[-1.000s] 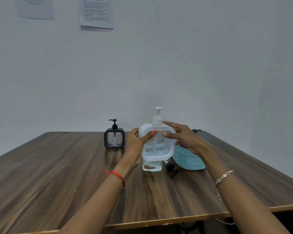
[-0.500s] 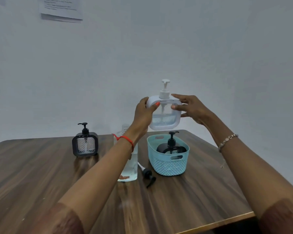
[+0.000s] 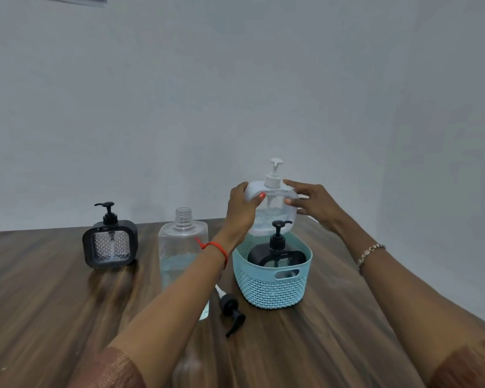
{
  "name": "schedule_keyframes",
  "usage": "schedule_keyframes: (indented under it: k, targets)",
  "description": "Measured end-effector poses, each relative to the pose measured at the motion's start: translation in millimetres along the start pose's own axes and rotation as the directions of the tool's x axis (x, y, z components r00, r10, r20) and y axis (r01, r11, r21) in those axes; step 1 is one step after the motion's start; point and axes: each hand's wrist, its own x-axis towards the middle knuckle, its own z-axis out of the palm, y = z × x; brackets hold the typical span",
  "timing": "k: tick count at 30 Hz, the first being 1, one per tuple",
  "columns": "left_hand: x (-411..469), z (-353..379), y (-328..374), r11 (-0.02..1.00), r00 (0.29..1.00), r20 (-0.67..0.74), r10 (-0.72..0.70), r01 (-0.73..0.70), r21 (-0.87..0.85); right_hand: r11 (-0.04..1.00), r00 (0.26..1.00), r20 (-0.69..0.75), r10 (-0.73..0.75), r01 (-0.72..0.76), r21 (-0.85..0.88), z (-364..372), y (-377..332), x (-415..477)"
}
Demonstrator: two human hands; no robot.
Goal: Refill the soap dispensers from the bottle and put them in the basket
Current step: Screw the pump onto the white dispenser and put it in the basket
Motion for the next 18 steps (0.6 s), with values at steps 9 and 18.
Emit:
schedule_keyframes:
  k: [9,18]
  targets:
    - [-19,-2,-43,0.988,0.985,0.074,-0.156,0.155,0.012,0.990,0.986,0.105,0.128,-0.122,-0.069,6,44,-14]
    - [-26,-9,-48,0.922,0.984,0.122,-0.133,0.077,0.379,0.944,0.967,0.146,0.210,-0.161,-0.289,8,55,-20]
